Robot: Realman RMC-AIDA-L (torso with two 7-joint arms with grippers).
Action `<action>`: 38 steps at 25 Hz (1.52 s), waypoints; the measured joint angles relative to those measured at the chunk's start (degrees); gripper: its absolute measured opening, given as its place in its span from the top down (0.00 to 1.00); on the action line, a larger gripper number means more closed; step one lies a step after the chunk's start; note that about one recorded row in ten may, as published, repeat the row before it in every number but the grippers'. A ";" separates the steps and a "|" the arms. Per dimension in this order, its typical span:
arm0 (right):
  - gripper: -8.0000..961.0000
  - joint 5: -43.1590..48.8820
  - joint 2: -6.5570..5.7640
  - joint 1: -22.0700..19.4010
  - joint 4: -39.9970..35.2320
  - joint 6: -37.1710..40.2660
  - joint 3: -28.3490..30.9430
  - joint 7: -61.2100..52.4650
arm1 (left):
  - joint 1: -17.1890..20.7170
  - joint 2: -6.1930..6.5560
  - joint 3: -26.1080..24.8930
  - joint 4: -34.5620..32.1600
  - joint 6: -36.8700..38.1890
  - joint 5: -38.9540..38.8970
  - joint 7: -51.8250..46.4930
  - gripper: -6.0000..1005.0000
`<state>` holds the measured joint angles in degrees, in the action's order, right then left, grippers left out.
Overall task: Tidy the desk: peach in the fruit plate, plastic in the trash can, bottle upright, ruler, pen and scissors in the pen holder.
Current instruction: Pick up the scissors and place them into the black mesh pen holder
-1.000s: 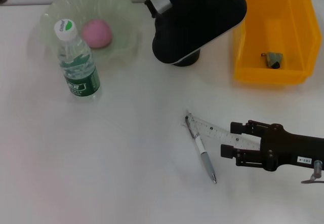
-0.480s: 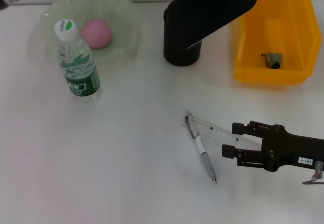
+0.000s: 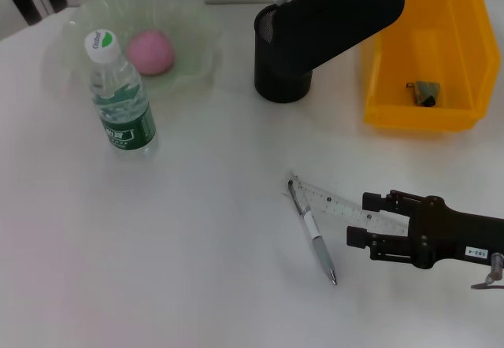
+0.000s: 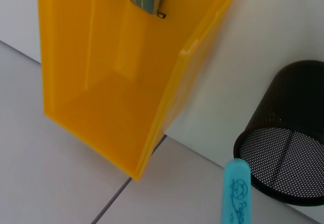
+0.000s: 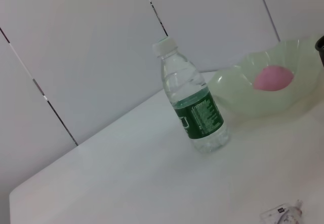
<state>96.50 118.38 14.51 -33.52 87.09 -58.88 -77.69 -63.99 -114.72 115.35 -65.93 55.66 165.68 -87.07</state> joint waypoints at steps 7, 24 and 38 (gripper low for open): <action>0.14 0.00 0.00 -0.01 0.27 0.00 0.00 -0.03 | -0.50 -0.18 0.89 3.73 -3.08 0.18 -0.05 0.71; 0.14 0.00 0.05 -0.09 0.88 0.01 -0.01 -0.32 | -2.22 -0.96 1.97 15.15 -12.69 0.44 1.68 0.70; 0.14 0.00 0.45 0.13 0.92 0.01 -0.08 -0.89 | -2.08 -1.13 3.77 19.50 -17.22 0.35 2.76 0.69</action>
<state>96.50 118.84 14.63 -32.61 87.10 -58.96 -78.58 -66.07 -115.85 119.12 -46.44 38.44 166.03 -84.30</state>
